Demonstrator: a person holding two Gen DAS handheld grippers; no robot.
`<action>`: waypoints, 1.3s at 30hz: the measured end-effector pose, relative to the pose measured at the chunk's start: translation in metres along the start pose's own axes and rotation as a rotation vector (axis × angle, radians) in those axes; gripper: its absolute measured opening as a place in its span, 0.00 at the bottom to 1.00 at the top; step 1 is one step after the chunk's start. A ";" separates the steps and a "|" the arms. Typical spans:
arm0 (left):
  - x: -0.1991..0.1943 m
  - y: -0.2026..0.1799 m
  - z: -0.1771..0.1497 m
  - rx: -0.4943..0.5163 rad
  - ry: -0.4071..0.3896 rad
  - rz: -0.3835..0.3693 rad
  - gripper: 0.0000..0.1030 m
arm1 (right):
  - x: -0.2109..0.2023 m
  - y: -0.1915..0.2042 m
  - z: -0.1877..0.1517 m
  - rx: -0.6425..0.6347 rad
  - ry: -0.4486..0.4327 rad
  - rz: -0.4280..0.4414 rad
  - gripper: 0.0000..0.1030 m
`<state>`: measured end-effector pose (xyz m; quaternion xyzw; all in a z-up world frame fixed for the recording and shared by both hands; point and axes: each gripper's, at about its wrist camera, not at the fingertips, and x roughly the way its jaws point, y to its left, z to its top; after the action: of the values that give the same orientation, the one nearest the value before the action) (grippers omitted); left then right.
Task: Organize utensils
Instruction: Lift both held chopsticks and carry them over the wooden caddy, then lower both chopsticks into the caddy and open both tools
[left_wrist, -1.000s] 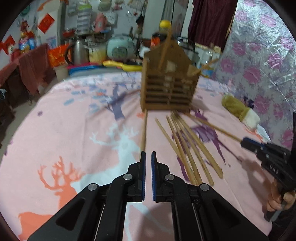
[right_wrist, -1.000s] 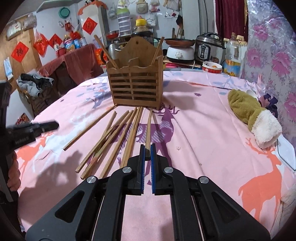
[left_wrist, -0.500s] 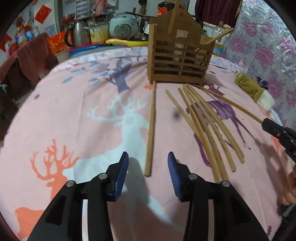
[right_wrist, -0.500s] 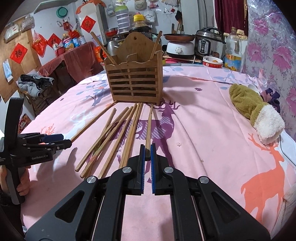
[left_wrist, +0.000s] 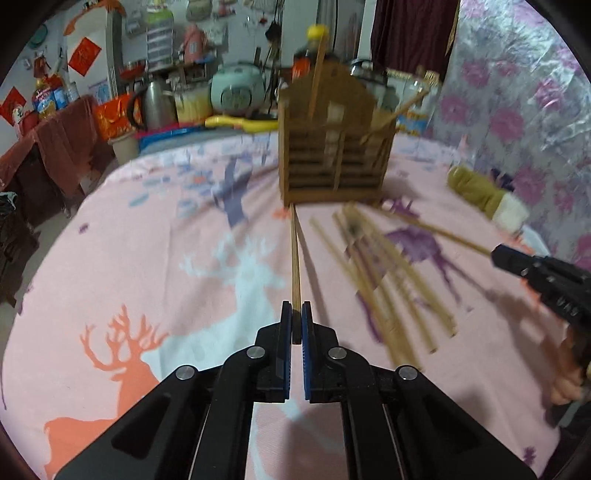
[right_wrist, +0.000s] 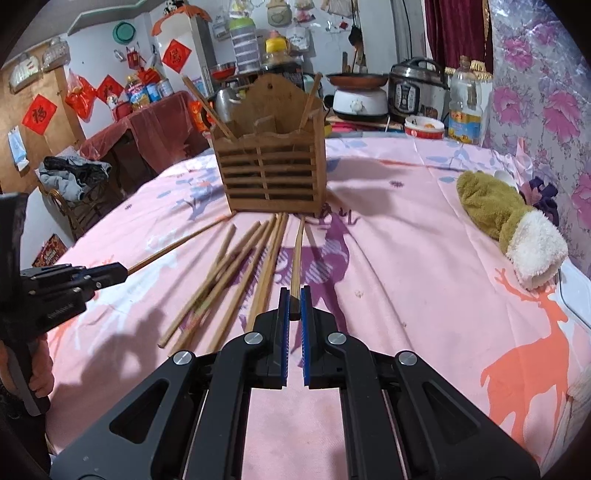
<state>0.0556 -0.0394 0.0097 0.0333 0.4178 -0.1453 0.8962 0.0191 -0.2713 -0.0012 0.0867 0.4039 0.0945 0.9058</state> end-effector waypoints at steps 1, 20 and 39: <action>-0.007 -0.003 0.005 0.009 -0.015 0.004 0.05 | -0.006 0.001 0.003 0.001 -0.025 0.003 0.06; -0.070 -0.053 0.129 0.090 -0.164 0.006 0.05 | -0.057 0.038 0.078 -0.079 -0.190 0.018 0.06; -0.084 -0.062 0.255 0.008 -0.468 0.083 0.05 | -0.070 0.033 0.205 -0.001 -0.482 0.015 0.06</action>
<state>0.1751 -0.1250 0.2428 0.0193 0.1962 -0.1138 0.9737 0.1234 -0.2731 0.1911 0.1092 0.1754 0.0780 0.9753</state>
